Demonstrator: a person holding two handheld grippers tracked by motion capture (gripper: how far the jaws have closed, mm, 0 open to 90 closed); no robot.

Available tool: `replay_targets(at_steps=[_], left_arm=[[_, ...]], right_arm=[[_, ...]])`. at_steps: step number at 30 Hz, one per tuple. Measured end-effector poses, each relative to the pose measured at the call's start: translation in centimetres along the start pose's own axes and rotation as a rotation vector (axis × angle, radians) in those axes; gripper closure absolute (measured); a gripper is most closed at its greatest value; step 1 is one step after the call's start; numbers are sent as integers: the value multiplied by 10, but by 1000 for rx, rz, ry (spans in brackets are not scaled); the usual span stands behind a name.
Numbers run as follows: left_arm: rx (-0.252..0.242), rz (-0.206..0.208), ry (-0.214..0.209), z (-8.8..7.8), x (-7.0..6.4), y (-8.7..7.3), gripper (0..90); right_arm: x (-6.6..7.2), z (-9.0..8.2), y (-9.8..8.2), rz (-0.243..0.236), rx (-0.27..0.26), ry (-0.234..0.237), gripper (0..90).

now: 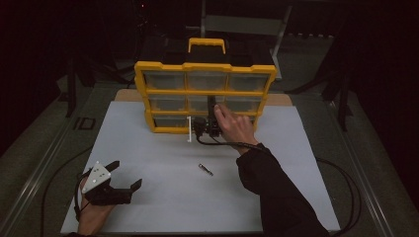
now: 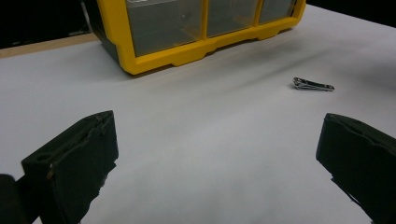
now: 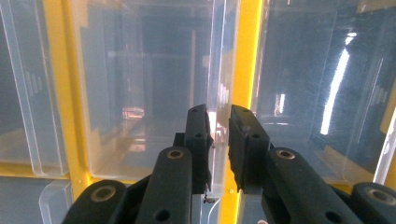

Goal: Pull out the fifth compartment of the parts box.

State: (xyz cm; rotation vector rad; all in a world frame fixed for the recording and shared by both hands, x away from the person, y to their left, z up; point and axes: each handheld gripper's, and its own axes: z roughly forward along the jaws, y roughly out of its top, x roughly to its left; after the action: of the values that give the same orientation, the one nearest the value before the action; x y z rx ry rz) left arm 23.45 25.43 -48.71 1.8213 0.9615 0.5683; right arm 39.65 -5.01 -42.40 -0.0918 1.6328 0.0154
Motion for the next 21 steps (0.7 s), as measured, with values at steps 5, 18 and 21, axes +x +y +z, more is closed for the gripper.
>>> replay_targets(at_steps=[5,18,21], left_arm=[[2,2,2,0,0,0,0],[-1,0,3,0,0,0,0],[-1,0,4,0,0,0,0]], right_arm=[[0,0,0,3,-1,4,783],[0,0,-1,2,1,8,793],[0,-1,-1,4,-1,11,793]])
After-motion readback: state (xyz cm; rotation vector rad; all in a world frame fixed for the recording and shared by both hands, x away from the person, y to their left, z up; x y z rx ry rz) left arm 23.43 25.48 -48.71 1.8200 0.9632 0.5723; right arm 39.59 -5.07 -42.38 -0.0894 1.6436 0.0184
